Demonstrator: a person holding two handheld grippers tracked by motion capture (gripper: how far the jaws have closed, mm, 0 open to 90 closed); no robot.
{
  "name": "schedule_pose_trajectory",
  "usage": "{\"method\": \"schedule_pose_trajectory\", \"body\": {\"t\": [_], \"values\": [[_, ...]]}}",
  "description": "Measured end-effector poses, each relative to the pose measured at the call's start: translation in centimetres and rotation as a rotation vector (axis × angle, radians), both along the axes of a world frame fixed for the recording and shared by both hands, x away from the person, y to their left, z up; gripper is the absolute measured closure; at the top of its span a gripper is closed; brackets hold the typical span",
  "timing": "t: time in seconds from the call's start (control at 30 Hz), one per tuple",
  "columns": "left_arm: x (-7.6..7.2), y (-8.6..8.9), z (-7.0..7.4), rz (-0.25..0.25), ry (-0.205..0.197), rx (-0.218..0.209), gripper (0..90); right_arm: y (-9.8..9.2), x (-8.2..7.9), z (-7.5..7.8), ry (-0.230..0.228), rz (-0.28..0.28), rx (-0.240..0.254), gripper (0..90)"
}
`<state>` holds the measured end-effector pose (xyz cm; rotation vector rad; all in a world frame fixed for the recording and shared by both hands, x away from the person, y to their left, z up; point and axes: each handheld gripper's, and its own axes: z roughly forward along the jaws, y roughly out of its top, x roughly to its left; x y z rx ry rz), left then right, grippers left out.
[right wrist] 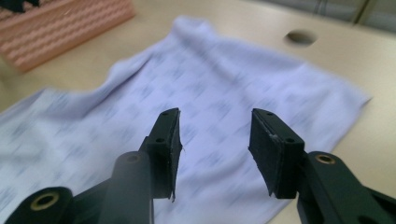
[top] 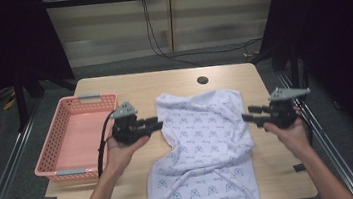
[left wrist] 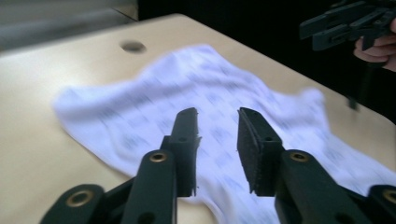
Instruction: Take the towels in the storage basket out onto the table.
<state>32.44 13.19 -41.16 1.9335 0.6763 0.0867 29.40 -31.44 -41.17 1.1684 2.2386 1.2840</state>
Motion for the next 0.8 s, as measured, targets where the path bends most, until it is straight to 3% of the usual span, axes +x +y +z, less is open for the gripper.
{"method": "schedule_pose_trajectory", "body": {"t": [0.07, 0.13, 0.17, 0.23, 0.3, 0.37, 0.47, 0.5, 0.6, 0.63, 0.67, 0.7, 0.73, 0.8], "values": [[-1.9, 0.3, -1.1, -0.038, 0.022, 0.036, 72.6, 0.6, -2.7, -1.3, 0.018, 0.029, 0.005, 55.8], [-4.1, 0.9, -3.0, -0.066, 0.071, 0.032, 74.6, 1.0, -5.0, -2.2, 0.028, 0.039, -0.013, 58.7], [-4.7, 1.0, -3.7, -0.081, 0.087, 0.034, 75.7, 1.1, -6.3, -2.9, 0.044, 0.073, 0.012, 61.2], [-5.8, 1.0, -5.4, -0.106, 0.133, 0.107, 76.7, 1.3, -7.4, -4.3, 0.115, 0.087, 0.011, 60.0], [-6.4, 0.7, -6.4, -0.125, 0.147, 0.173, 75.9, 1.7, -7.7, -5.9, 0.166, 0.111, -0.034, 58.6], [-6.4, 0.7, -7.1, -0.099, 0.152, 0.198, 71.2, 2.1, -7.5, -7.1, 0.213, 0.125, -0.070, 54.9], [-5.8, 0.4, -7.8, -0.092, 0.137, 0.219, 62.9, 2.5, -6.2, -7.9, 0.206, 0.123, -0.112, 47.8], [-5.4, 0.2, -8.2, -0.085, 0.128, 0.254, 61.2, 2.6, -6.0, -8.1, 0.209, 0.116, -0.126, 45.8], [-5.3, 0.2, -8.6, -0.096, 0.127, 0.253, 59.4, 3.1, -5.9, -8.4, 0.174, 0.144, -0.176, 46.1], [-5.6, 0.2, -8.5, -0.098, 0.108, 0.278, 59.6, 3.2, -6.1, -8.5, 0.151, 0.150, -0.199, 47.1], [-6.0, 0.2, -8.4, -0.102, 0.090, 0.301, 65.6, 3.2, -6.5, -8.4, 0.140, 0.159, -0.233, 53.5], [-6.5, 0.3, -8.3, -0.107, 0.081, 0.325, 72.4, 3.2, -6.7, -8.2, 0.146, 0.167, -0.238, 66.6], [-7.0, 0.5, -8.3, -0.111, 0.088, 0.319, 76.7, 2.9, -7.0, -8.0, 0.180, 0.190, -0.225, 78.9], [-7.6, 0.8, -8.2, -0.130, 0.089, 0.331, 86.4, 2.7, -7.7, -7.9, 0.205, 0.195, -0.211, 84.3]]}}
